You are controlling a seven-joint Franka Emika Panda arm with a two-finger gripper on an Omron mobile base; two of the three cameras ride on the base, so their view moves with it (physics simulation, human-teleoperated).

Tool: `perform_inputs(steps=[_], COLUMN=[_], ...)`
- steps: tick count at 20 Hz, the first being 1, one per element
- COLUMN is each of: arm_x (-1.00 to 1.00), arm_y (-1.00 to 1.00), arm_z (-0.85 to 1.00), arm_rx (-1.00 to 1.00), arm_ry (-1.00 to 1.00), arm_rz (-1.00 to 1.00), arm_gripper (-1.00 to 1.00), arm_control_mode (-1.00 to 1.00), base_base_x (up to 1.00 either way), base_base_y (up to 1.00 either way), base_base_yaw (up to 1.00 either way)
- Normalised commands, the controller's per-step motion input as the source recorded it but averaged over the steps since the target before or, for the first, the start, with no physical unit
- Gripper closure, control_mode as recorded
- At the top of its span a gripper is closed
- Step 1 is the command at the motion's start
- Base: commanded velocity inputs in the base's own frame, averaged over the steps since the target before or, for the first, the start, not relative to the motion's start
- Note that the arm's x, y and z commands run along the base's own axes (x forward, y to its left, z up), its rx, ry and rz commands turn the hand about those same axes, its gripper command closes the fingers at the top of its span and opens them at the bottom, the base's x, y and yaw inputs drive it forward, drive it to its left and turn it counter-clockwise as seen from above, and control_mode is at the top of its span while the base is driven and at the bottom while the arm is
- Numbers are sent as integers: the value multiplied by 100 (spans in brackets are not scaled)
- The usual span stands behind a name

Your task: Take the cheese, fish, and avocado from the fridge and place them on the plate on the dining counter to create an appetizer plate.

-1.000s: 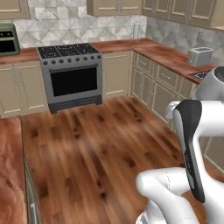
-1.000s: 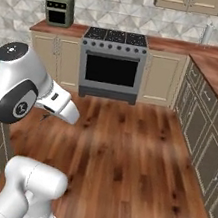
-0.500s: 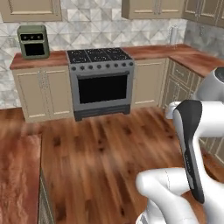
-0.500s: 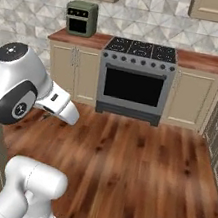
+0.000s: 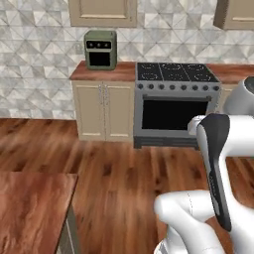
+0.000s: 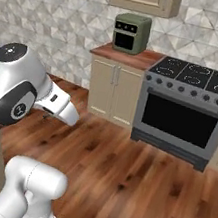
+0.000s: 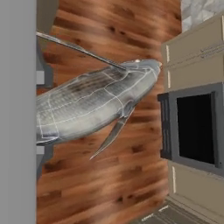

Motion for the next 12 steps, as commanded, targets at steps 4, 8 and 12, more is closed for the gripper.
perform_inputs(steps=[4, 8, 12], arm_x=[0, 0, 0], arm_y=[0, 0, 0], arm_z=[0, 0, 0], arm_rx=[0, 0, 0], arm_ry=[0, 0, 0], arm_rz=[0, 0, 0], arm_gripper=[100, 100, 100], arm_control_mode=[100, 100, 100], base_base_x=[100, 100, 100], base_base_y=[-40, -53, -54], base_base_yaw=[55, 55, 55])
